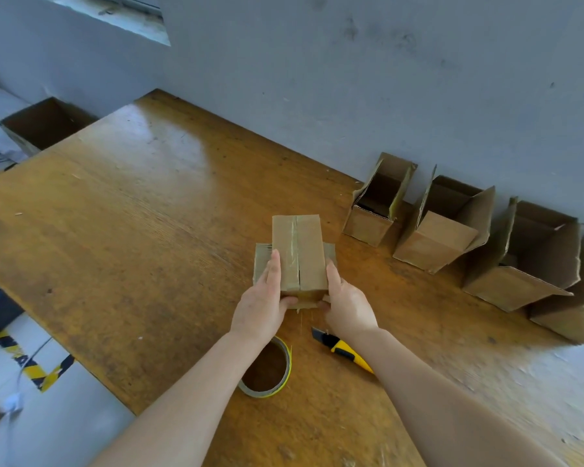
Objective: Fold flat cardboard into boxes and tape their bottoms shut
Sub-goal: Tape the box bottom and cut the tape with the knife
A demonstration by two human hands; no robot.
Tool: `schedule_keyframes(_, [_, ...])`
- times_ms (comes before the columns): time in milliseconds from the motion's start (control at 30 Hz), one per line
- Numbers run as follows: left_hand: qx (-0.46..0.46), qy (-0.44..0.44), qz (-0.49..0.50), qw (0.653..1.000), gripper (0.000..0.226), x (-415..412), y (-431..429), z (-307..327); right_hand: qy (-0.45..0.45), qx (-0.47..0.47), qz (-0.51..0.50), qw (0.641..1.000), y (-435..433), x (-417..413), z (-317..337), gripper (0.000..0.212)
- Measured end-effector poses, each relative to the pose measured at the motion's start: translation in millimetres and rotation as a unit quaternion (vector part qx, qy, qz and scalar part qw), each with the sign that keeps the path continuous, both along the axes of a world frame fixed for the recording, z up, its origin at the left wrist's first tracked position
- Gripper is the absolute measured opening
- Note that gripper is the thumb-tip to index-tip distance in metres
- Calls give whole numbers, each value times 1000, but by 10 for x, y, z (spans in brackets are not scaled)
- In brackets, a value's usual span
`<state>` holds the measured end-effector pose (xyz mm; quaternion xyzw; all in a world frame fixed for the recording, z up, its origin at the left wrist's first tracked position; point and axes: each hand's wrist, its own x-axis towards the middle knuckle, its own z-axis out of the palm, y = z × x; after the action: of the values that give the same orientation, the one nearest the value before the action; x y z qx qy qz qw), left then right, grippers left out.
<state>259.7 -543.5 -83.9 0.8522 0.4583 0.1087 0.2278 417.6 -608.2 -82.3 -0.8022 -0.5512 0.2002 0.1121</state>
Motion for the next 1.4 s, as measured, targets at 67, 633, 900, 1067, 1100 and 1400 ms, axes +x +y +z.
schedule_keyframes(67, [-14,12,-4,1000,103,-11,16,16,22,-8,-10,1000,-41,14,-11,83])
schedule_keyframes(633, [-493,-530,243,646,96,17,171,267,208,173,-149,951,278,-65,788,19])
schedule_keyframes(900, [-599,-553,214,538,48,-187,65,221,334,123,-262,897,378,-248,996,123])
schedule_keyframes(1067, [-533,-429,255,684,34,-270,232,295,120,135,-180,967,390,-486,934,120])
schedule_keyframes(1100, [-528,-418,261,692,35,-289,268,320,73,132,-153,977,382,-539,930,120])
schedule_keyframes(1400, [-523,-319,207,763,107,-464,518,439,9,144,11,990,415,-925,835,114])
